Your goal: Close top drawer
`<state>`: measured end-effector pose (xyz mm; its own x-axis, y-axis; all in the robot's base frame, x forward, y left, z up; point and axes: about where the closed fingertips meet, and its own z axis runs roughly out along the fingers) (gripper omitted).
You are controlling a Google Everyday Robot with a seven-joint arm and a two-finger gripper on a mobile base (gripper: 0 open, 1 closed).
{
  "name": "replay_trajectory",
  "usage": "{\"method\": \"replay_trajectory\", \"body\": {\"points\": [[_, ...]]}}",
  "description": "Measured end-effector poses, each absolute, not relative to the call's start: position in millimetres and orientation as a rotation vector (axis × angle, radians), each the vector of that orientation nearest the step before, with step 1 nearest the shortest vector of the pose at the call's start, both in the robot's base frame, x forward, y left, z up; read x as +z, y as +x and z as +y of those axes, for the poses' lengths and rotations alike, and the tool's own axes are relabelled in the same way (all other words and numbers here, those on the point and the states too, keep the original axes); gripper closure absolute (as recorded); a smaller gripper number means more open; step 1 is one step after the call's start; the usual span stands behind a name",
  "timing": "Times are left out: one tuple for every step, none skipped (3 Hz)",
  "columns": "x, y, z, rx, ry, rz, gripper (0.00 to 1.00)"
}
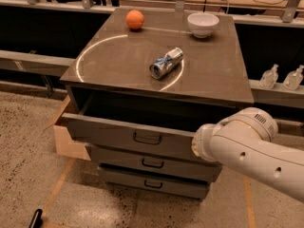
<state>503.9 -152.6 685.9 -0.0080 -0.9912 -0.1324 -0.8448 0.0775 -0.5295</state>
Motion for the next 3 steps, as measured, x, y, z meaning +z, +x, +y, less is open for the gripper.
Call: {"method": "replay_trajectory", "body": {"points": [[680, 519, -151, -0.442, -1.835, 1.878, 1.0], [675, 530, -149, -0.455, -1.854, 1.867, 1.0], [672, 538, -149, -0.475, -1.868, 1.859, 1.0]]}}
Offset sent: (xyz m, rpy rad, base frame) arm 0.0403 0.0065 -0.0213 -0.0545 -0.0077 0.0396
